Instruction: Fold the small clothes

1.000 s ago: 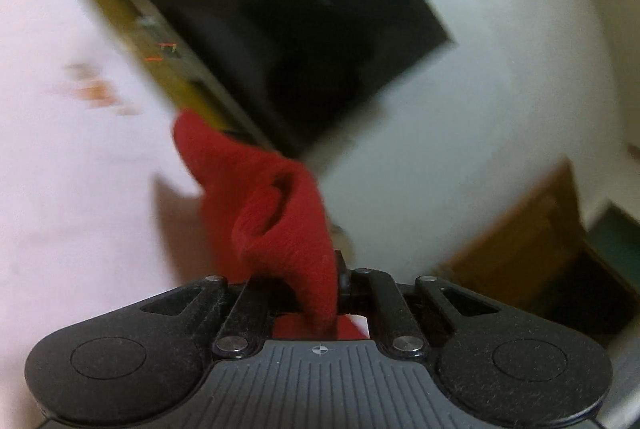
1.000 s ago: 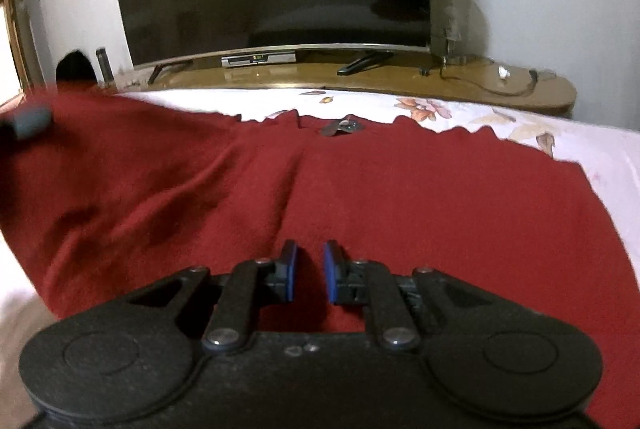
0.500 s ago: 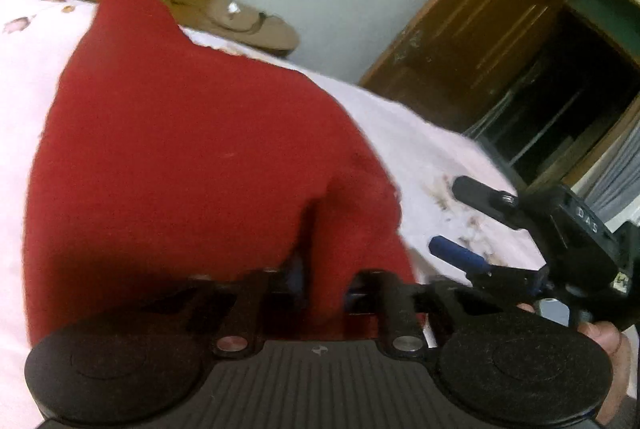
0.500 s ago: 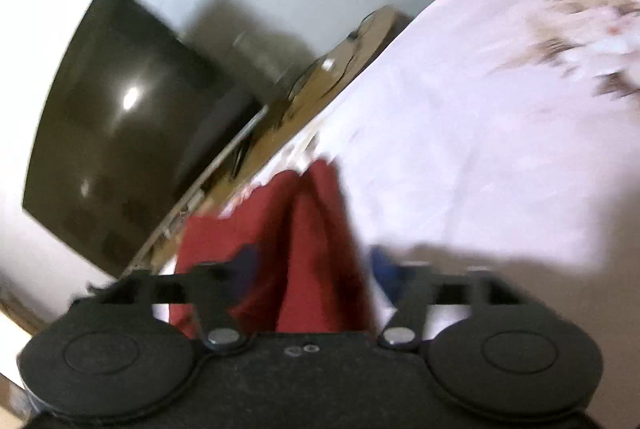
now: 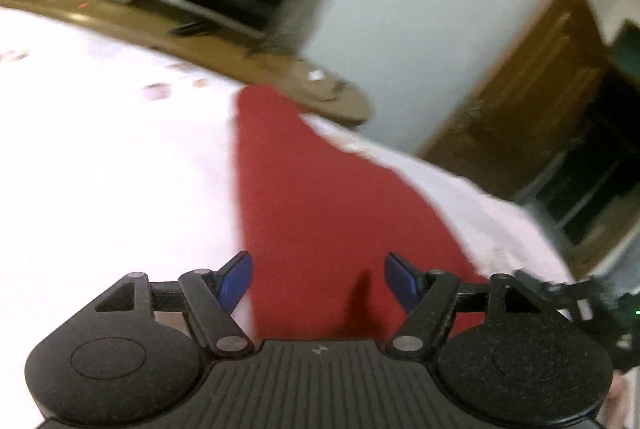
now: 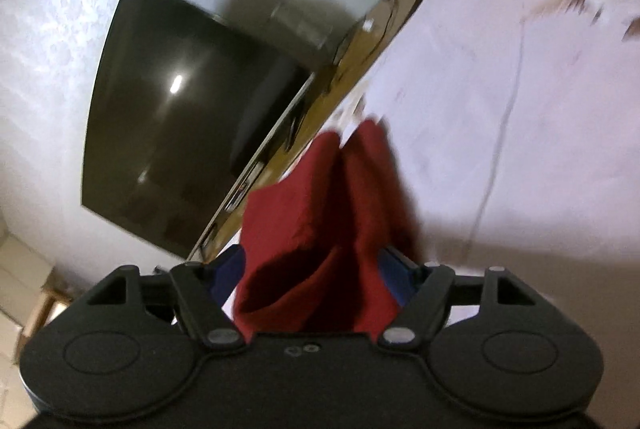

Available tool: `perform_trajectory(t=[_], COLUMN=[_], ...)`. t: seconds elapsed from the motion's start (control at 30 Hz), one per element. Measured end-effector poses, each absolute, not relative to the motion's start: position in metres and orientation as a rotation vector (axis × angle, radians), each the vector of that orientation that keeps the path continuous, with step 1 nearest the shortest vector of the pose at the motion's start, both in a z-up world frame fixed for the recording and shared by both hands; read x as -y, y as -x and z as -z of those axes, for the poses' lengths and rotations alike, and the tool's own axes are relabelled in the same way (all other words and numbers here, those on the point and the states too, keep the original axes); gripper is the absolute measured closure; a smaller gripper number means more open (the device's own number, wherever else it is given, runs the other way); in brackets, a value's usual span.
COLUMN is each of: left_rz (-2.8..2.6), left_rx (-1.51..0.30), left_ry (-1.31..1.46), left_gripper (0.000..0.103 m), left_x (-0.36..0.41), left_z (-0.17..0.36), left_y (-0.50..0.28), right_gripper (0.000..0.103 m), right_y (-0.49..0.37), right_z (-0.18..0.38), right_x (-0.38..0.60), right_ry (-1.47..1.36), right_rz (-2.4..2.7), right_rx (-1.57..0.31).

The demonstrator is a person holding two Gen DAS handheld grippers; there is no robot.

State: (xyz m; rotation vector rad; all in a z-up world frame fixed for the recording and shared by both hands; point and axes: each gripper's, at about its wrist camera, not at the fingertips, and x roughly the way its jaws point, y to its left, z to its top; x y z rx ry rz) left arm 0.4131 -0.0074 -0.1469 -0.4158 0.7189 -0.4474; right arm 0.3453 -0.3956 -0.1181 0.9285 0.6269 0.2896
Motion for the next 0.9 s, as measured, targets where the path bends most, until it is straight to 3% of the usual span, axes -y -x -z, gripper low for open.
perform_trajectory(t=[0.23,0.37,0.4,0.5,0.63,0.7,0.77,0.83,0.9], left_rz=[0.408,0.423,0.428,0.462,0.511,0.521,0.516,0.522,0.525], left_rx=[-0.756,-0.759,-0.758,-0.767,-0.763,-0.764,-0.743,-0.721,-0.711], left_ry=[0.404,0.407,0.401,0.368,0.281,0.287,0.312,0.363,0.411], left_gripper=[0.032,0.032,0.032,0.032,0.032,0.032,0.032,0.032,0.032], left_x=[0.01,0.01,0.011,0.013,0.013,0.008,0.001,-0.007,-0.012], left_z=[0.169,0.171,0.172,0.17,0.17,0.165,0.161,0.157,0.154], left_y=[-0.411,-0.42,-0.42,-0.419,-0.413,-0.412,-0.414,-0.419,-0.426], right_gripper=[0.019,0.024,0.035,0.09,0.096,0.093,0.078,0.044,0.039], right_y=[-0.37,-0.381,-0.382,-0.374,-0.356,-0.352,-0.352,-0.355,-0.36], right_z=[0.132,0.131,0.128,0.119,0.13,0.135,0.128,0.124,0.122], right_x=[0.382,0.377,0.373,0.366,0.379,0.39,0.389,0.39,0.393], right_ry=[-1.033,-0.97,-0.909,-0.672,-0.544,-0.628,-0.648,-0.708,-0.753], right_rz=[-0.339,-0.346,-0.343,-0.32,-0.336,-0.355,-0.379,-0.4,-0.405], right_rx=[-0.731,-0.771,-0.799,-0.825,-0.821,-0.81,-0.775,-0.745,-0.718])
